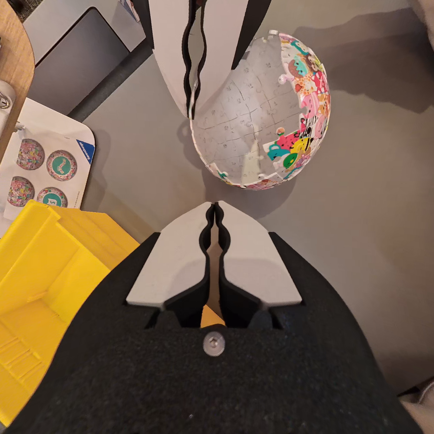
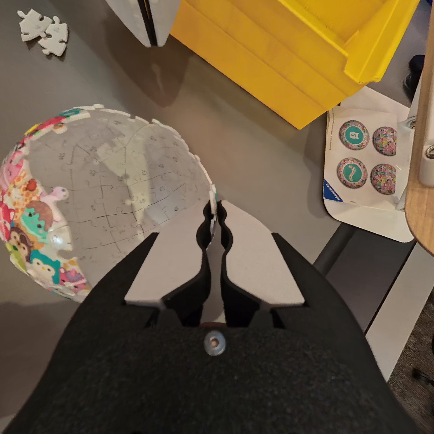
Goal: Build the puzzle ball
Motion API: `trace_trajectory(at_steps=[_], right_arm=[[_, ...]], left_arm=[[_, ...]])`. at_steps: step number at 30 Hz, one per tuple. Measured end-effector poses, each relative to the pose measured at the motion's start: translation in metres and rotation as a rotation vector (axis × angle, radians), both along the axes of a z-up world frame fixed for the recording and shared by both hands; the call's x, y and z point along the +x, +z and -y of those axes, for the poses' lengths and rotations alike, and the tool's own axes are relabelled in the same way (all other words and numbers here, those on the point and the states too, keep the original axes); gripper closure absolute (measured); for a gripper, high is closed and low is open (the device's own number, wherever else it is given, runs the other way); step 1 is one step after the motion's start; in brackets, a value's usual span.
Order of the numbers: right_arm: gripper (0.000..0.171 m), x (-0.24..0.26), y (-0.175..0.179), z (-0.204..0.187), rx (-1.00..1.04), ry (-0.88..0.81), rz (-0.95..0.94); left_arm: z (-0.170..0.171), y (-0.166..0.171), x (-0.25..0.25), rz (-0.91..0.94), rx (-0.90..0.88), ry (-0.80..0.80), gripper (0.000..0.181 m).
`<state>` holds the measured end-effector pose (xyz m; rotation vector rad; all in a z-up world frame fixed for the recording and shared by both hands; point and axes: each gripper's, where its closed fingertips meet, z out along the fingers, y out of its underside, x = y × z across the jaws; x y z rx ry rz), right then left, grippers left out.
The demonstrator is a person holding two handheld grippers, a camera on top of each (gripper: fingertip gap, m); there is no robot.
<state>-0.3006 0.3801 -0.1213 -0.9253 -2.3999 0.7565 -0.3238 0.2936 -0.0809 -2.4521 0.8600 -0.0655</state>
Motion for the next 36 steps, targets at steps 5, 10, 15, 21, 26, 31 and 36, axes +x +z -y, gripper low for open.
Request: trace_trajectory(at_steps=[5, 10, 15, 21, 26, 31, 36], right_arm=[[0.169, -0.001, 0.0, 0.0, -0.006, 0.001, -0.002], [0.164, 0.0, 0.0, 0.0, 0.013, -0.004, 0.001], [0.156, 0.005, -0.003, -0.01, 0.068, -0.048, 0.033], [0.161, 0.007, -0.005, -0.01, 0.08, -0.053, 0.06], [0.168, 0.007, -0.006, -0.009, 0.061, -0.048, 0.067], [0.167, 0.007, -0.005, -0.008, 0.072, -0.046, 0.054], [0.149, 0.015, 0.003, -0.014, 0.079, -0.1, 0.071]], left_arm=[[0.001, 0.0, 0.002, -0.002, 0.0, -0.005, 0.181], [0.001, 0.002, 0.003, -0.004, 0.005, -0.005, 0.181], [0.003, 0.005, 0.002, 0.003, 0.011, 0.002, 0.181], [0.006, 0.003, 0.0, 0.006, 0.007, 0.008, 0.181], [0.006, 0.001, 0.001, 0.008, 0.005, 0.007, 0.181], [0.006, 0.002, 0.001, 0.013, 0.007, 0.008, 0.181], [0.005, 0.003, -0.002, 0.022, 0.015, 0.022, 0.181]])
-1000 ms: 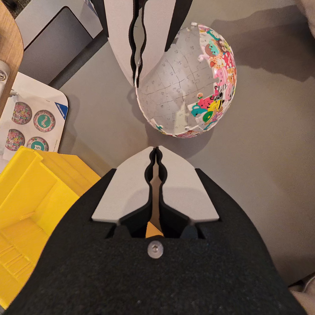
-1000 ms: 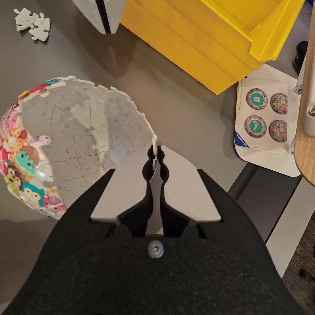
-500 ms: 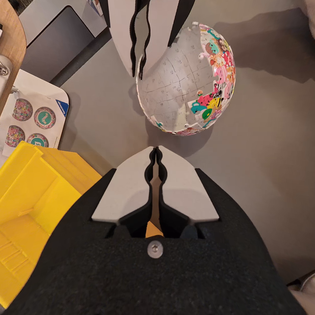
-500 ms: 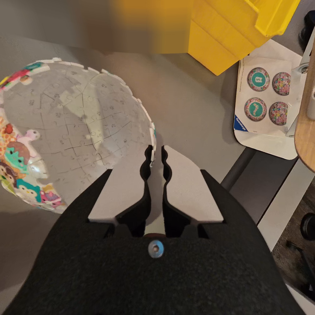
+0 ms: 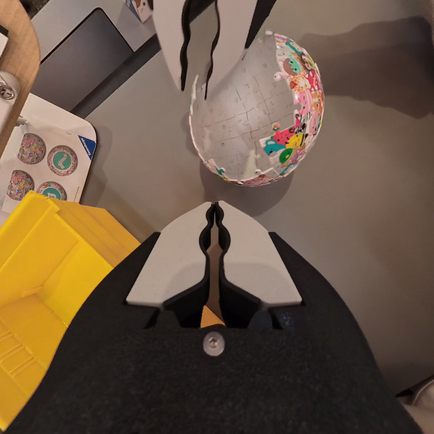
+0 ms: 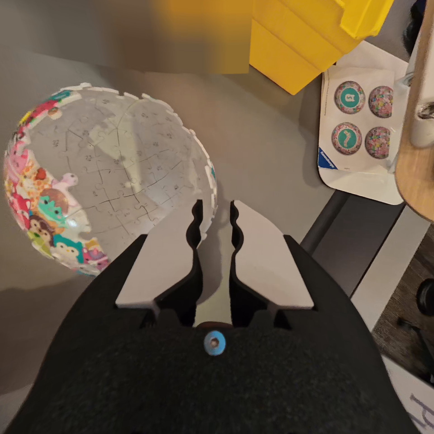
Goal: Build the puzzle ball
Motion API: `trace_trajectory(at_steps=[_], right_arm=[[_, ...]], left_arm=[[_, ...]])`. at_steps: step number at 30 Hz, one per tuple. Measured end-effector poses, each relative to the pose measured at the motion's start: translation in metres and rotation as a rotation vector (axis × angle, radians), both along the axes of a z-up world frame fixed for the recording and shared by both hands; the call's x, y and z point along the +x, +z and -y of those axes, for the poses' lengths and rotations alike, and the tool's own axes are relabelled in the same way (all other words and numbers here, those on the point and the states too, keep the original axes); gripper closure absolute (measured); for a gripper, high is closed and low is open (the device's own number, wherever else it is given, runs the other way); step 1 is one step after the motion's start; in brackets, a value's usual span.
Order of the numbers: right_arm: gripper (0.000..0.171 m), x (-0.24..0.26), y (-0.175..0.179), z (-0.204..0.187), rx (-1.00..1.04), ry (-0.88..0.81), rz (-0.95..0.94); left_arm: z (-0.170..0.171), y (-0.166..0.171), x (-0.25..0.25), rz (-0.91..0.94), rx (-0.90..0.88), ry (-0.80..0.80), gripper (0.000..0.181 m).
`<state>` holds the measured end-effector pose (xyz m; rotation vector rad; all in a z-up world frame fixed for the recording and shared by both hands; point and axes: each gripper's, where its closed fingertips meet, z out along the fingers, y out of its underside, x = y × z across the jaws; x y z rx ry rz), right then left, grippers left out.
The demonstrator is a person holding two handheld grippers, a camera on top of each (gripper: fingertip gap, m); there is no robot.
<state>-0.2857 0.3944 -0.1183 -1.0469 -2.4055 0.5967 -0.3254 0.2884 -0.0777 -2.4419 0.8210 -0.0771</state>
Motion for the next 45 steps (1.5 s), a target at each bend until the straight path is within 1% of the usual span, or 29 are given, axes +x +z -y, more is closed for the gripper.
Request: trace_trajectory(at_steps=[4, 9, 14, 19, 27, 36, 39, 45], right_arm=[[0.152, 0.004, 0.003, -0.006, 0.023, -0.019, -0.002], [0.158, 0.001, -0.005, -0.006, 0.035, -0.024, 0.023], [0.158, 0.0, -0.008, -0.003, 0.011, -0.014, 0.027], [0.159, -0.004, -0.002, 0.0, 0.004, -0.003, -0.005], [0.168, -0.004, -0.006, 0.0, -0.019, -0.002, 0.01], [0.168, -0.005, -0.005, 0.0, -0.028, 0.002, -0.003], [0.16, -0.005, -0.009, -0.002, -0.024, -0.011, 0.014], [0.168, -0.006, -0.011, 0.0, -0.077, -0.01, 0.034]], left_arm=[[-0.007, 0.001, 0.001, 0.031, -0.001, 0.012, 0.181], [-0.013, 0.003, 0.006, 0.036, 0.008, 0.003, 0.181], [-0.011, 0.002, 0.008, 0.037, 0.007, 0.0, 0.181], [-0.008, -0.001, 0.005, 0.036, -0.003, 0.003, 0.181], [-0.006, -0.002, 0.004, 0.035, -0.007, 0.002, 0.181], [-0.005, -0.001, 0.004, 0.038, -0.006, 0.002, 0.181], [-0.004, -0.002, 0.004, 0.036, -0.007, 0.001, 0.181], [-0.004, -0.003, 0.004, 0.037, -0.013, -0.002, 0.181]])
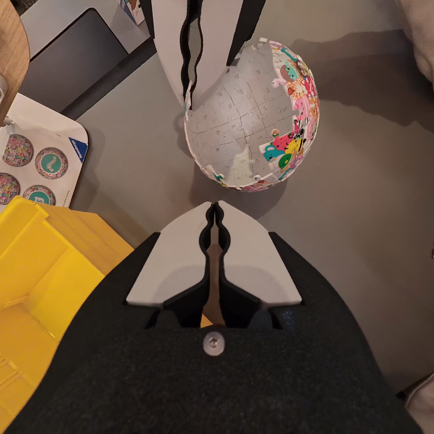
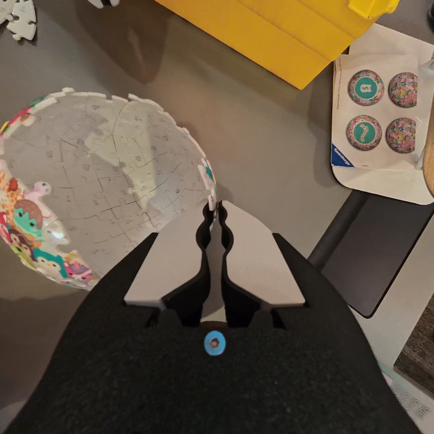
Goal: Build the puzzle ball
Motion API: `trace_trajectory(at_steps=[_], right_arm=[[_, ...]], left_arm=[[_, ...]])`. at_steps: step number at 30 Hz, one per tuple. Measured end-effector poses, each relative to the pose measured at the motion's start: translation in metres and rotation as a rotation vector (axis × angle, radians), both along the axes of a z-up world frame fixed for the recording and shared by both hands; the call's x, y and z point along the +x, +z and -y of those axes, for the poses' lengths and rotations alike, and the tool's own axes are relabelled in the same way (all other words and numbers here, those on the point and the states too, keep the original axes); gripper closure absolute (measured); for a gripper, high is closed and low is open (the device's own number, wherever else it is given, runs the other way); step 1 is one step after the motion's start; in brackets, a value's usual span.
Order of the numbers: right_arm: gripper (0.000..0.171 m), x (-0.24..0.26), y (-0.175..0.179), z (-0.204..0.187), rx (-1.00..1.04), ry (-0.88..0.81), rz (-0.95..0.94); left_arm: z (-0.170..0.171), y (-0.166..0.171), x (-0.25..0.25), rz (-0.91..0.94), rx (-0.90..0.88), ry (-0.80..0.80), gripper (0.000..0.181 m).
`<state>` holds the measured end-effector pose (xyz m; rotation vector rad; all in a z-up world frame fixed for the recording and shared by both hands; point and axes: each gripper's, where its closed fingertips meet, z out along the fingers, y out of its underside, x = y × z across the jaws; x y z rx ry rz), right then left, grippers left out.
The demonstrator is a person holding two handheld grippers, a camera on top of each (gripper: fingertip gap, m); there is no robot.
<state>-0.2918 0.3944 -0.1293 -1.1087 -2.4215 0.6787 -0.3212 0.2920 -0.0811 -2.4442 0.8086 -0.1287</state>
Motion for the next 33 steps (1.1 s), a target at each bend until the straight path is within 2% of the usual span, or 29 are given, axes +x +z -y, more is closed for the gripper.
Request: trace_trajectory(at_steps=[14, 16, 22, 26, 33], right_arm=[[0.167, 0.0, 0.002, -0.002, 0.009, -0.001, -0.01], [0.15, 0.0, 0.004, -0.001, 0.002, -0.014, -0.007], [0.135, 0.01, 0.019, -0.008, 0.011, -0.059, -0.033], [0.129, 0.018, 0.055, -0.007, 0.026, -0.114, -0.126], [0.132, 0.032, 0.152, 0.0, 0.171, -0.338, -0.415]], left_arm=[[0.0, 0.0, 0.001, 0.006, 0.001, 0.003, 0.181], [0.001, 0.001, 0.001, 0.009, 0.002, 0.004, 0.181], [0.012, 0.008, 0.002, 0.036, 0.021, 0.006, 0.181], [0.027, 0.013, 0.006, 0.1, 0.055, 0.006, 0.176], [0.067, 0.028, 0.025, 0.31, 0.136, -0.035, 0.159]])
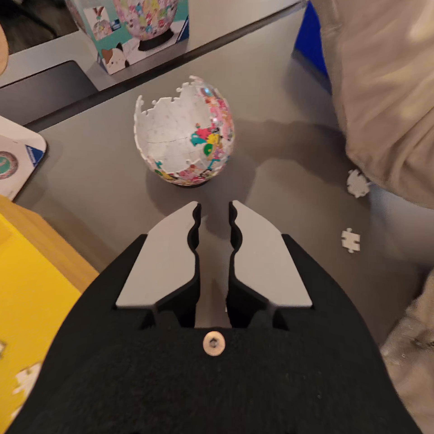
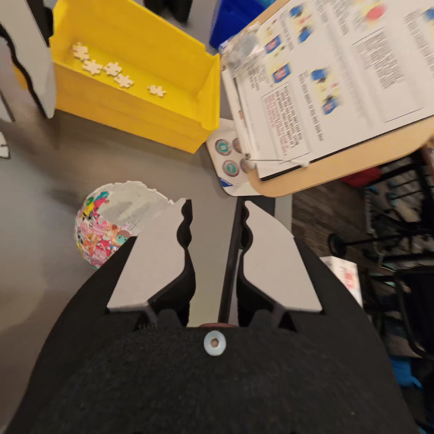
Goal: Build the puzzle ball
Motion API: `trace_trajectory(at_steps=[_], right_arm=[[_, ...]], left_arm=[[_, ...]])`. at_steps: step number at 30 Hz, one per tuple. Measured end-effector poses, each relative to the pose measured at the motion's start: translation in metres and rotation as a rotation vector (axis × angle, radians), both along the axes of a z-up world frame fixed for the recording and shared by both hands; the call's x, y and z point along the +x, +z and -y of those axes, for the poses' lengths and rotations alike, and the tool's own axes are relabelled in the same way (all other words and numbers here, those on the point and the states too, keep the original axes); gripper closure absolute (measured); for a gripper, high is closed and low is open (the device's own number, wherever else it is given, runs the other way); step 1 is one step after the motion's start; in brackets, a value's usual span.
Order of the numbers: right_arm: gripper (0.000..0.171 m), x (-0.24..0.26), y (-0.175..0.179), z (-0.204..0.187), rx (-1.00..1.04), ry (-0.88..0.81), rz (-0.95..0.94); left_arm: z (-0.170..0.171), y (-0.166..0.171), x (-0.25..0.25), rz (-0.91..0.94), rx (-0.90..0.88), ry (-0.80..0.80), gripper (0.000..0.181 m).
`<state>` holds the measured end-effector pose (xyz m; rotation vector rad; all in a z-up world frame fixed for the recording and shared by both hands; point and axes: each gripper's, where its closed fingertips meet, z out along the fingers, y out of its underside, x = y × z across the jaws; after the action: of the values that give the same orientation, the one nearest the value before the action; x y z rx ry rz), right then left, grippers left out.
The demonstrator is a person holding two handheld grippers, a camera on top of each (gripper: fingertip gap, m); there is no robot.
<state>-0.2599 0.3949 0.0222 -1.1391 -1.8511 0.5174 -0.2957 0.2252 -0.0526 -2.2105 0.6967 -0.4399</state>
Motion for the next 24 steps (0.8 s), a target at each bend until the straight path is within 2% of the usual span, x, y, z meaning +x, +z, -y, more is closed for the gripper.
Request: trace_trajectory(at_steps=[6, 9, 12, 15, 19, 21, 24], right_arm=[[0.135, 0.021, 0.071, 0.024, 0.104, -0.097, 0.123], [0.131, 0.038, 0.105, 0.049, 0.073, -0.154, 0.182], [0.13, 0.07, 0.103, 0.088, 0.084, -0.244, 0.244], [0.134, 0.111, 0.047, 0.142, 0.028, -0.351, 0.289], [0.132, 0.163, -0.072, 0.229, -0.198, -0.469, 0.309], [0.129, 0.186, -0.124, 0.26, -0.324, -0.578, 0.266], [0.134, 0.21, -0.165, 0.281, -0.427, -0.723, 0.13]], left_arm=[[0.053, 0.0, 0.009, 0.1, 0.021, -0.07, 0.156], [0.091, -0.004, 0.031, 0.16, 0.016, -0.176, 0.156], [0.126, -0.027, 0.051, 0.119, 0.033, -0.272, 0.157], [0.153, -0.057, 0.066, 0.093, 0.006, -0.329, 0.157], [0.171, -0.078, 0.082, 0.12, -0.004, -0.354, 0.157], [0.172, -0.08, 0.086, 0.121, 0.021, -0.361, 0.157], [0.173, -0.077, 0.092, 0.163, 0.033, -0.373, 0.158]])
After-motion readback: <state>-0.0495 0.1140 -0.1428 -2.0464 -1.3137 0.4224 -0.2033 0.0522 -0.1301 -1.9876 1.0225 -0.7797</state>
